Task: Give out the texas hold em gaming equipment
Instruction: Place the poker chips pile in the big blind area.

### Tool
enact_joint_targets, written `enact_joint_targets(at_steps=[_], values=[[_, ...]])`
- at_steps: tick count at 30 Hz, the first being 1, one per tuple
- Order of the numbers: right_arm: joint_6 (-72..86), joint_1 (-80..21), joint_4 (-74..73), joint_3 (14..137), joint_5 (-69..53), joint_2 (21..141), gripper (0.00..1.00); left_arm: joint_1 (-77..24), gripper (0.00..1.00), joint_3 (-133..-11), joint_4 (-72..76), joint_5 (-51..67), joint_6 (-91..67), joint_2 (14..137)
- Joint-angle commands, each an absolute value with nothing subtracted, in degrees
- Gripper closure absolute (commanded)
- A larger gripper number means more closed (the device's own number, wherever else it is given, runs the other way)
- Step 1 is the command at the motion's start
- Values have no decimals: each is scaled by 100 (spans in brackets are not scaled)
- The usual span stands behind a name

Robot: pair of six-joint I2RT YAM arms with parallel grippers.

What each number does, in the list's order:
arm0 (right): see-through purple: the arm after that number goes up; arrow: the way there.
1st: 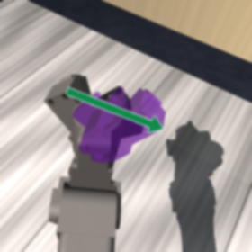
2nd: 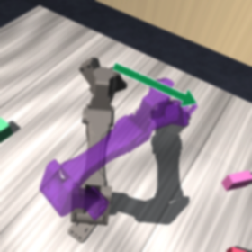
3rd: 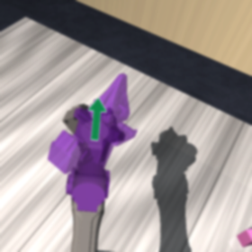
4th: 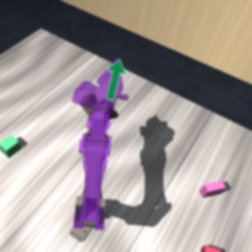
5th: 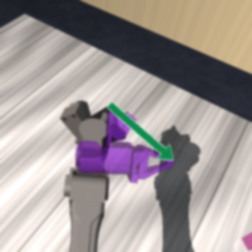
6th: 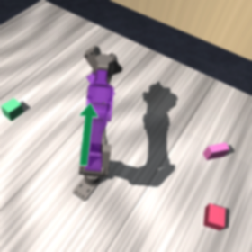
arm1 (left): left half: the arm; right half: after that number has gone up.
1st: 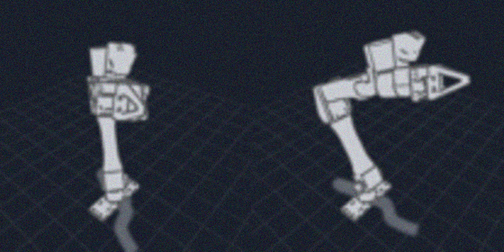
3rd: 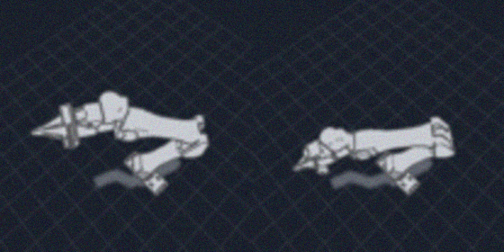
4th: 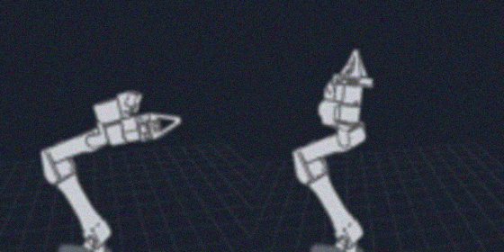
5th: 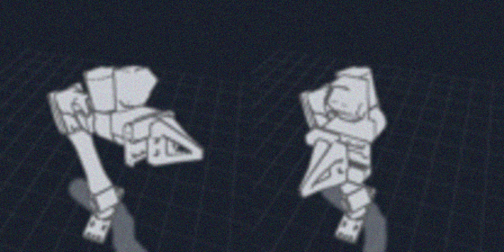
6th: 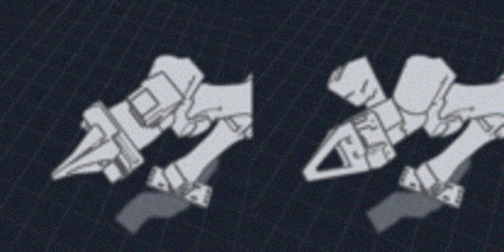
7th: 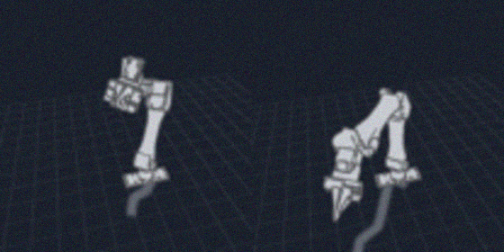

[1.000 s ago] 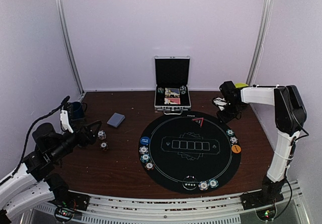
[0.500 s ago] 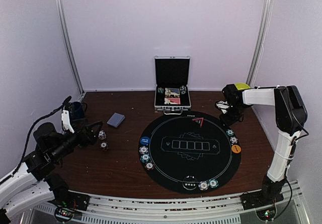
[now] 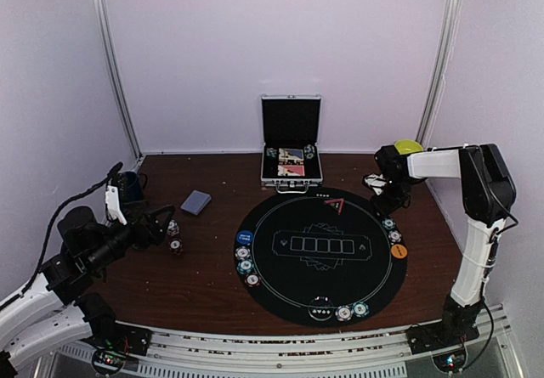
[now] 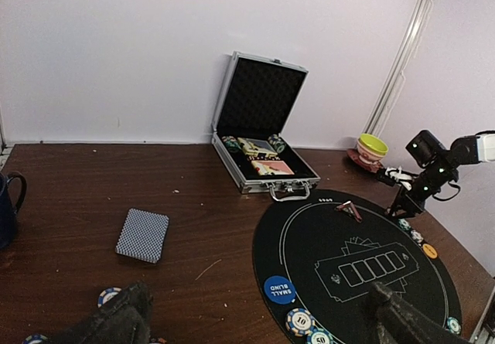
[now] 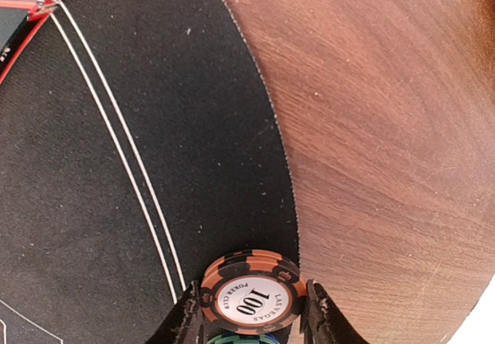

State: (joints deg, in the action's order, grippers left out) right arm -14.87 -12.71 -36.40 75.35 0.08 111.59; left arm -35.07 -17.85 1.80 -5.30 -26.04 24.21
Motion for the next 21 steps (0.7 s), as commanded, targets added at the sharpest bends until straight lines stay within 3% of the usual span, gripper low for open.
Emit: enact_joint_targets(at_steps=[1,13,21], values=[[-1512,-1224,-3655,7484,43,11235,68,-3477,2,-1740,562,-492,-2531,2475],[-1491,-1226,-3669,7527,-11,11047,24,-3472,2,-1775,526,-813,-2646,2731],[-1444,-1301,-3699,7569,-275,10335,18,-3472,2,-1927,121,-1250,-2698,2883]])
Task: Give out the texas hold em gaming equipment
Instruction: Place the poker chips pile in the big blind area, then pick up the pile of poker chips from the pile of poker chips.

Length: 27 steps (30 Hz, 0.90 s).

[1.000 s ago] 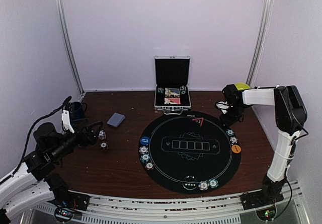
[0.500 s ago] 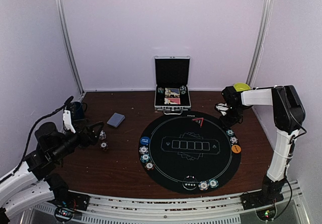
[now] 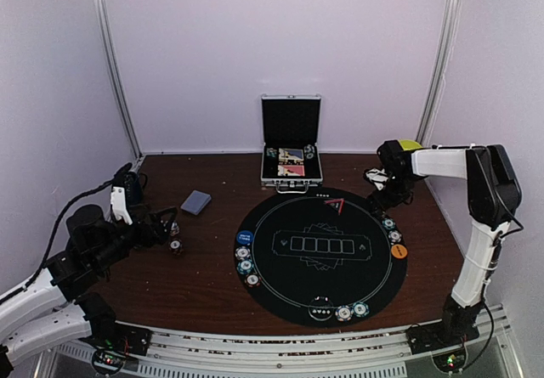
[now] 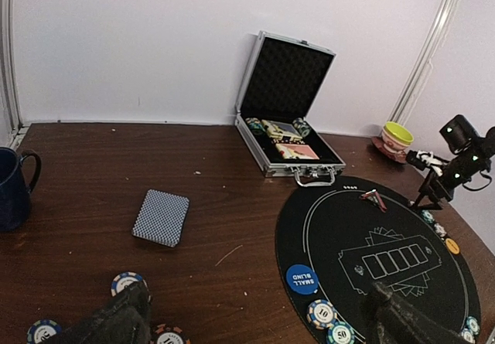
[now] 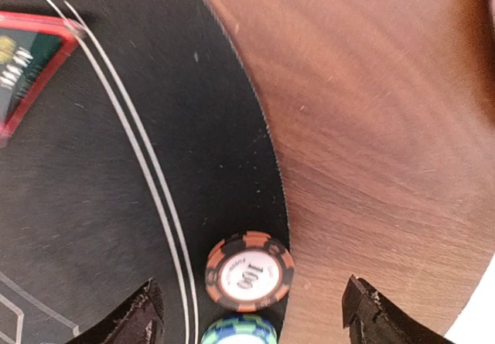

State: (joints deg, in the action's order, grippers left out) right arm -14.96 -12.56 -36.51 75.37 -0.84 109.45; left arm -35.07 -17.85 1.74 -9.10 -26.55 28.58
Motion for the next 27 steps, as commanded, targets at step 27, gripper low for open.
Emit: enact_joint_targets(at_steps=[27], values=[[-1415,-2559,-3367,7225,-217,9429,17,-3473,2,-2822,-630,-1773,-2925,6227]])
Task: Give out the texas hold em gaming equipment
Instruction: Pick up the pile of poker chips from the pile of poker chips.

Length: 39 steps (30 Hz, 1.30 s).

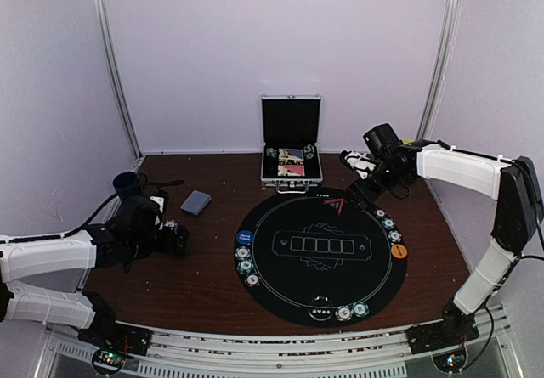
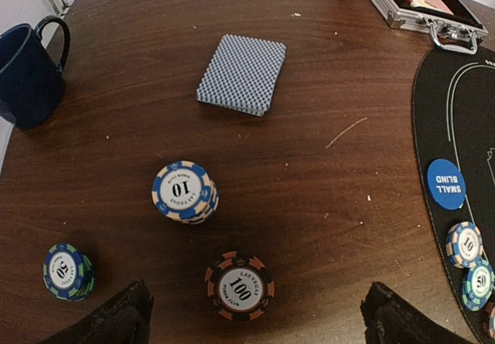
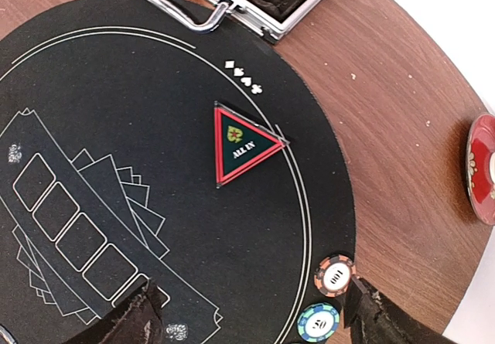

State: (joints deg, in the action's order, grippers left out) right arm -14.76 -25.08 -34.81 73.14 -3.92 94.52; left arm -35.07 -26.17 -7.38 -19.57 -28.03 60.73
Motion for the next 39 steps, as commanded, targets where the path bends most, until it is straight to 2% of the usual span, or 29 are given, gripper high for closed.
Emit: enact_joint_targets(at_steps=[1,20,39], values=[[-1415,-2570,-3366,7225,-204,9426,17,-3473,2,-2832,-675,-1774,-2971,6290],[-1451,-2671,-3145,7106,12,9381,17,-3466,4,-2642,-269,-1720,-2967,7125],[-1479,-2664,-3095,7084,70,9358,17,-3181,8,-2637,-129,-1314,-2954,7396]])
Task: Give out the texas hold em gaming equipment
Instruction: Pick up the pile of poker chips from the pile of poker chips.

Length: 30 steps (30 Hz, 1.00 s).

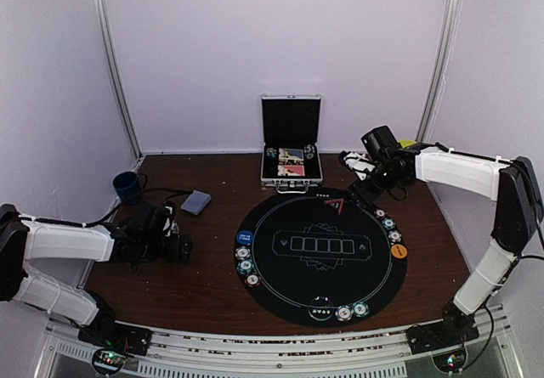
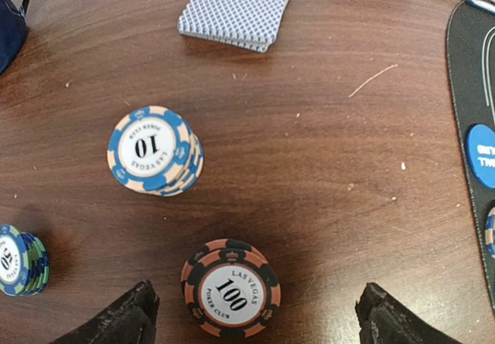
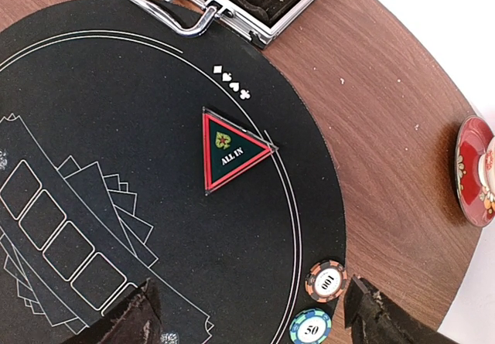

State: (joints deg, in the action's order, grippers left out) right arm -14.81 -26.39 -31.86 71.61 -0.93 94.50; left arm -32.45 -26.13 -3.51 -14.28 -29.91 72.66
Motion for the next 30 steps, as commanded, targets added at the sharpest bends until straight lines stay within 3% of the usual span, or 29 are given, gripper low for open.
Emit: enact_joint_targets(at_steps=[1,30], values=[[-1481,-2664,-3102,7085,63,9352,17,-3180,8,-2653,-136,-1318,-2951,7431],[-1505,-2678,-3094,7073,27,9330,17,-3019,32,-2780,-35,-1395,-2866,7585]])
